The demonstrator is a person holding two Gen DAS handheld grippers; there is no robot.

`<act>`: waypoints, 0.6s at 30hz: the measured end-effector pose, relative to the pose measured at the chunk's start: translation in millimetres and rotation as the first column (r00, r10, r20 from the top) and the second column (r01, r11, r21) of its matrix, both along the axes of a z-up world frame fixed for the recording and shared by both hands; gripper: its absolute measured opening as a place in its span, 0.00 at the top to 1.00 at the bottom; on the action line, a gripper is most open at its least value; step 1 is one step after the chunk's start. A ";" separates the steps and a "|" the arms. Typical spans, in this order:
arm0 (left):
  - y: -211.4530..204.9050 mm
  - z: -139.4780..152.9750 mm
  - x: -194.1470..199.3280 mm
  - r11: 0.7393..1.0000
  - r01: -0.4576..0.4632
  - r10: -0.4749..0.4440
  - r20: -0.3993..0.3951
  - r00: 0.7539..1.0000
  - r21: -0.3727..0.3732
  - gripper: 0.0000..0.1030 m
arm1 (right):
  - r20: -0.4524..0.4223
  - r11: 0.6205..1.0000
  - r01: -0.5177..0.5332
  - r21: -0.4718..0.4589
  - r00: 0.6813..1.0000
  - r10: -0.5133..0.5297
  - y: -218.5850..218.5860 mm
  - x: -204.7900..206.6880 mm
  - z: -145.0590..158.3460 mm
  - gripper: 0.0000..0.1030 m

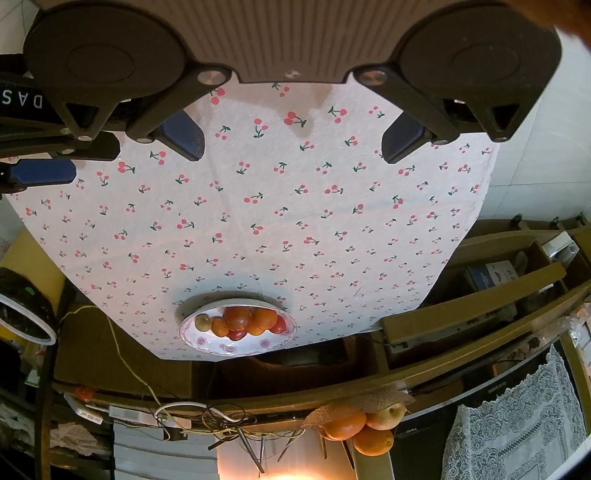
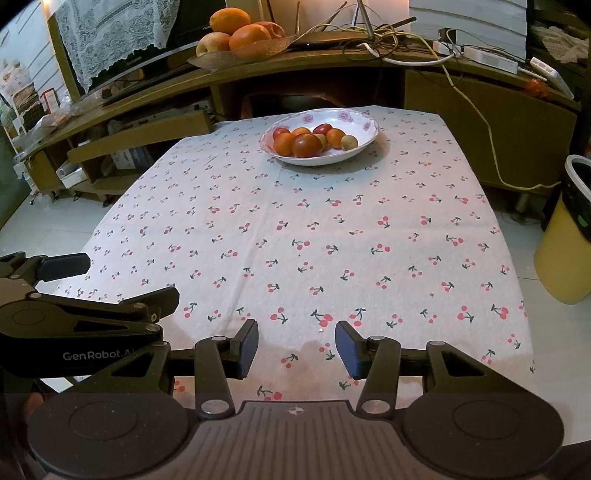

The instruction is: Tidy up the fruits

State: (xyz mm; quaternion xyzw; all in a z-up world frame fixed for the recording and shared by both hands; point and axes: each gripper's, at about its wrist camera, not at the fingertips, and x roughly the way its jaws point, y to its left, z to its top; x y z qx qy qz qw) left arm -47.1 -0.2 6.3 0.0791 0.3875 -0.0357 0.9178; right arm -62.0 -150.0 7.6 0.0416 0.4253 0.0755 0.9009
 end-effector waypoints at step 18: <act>1.5 1.9 -3.4 1.000 -0.001 0.001 0.007 1.000 0.007 0.00 | -0.001 1.000 0.000 0.000 1.000 0.000 -0.2 -0.1 0.5 0.53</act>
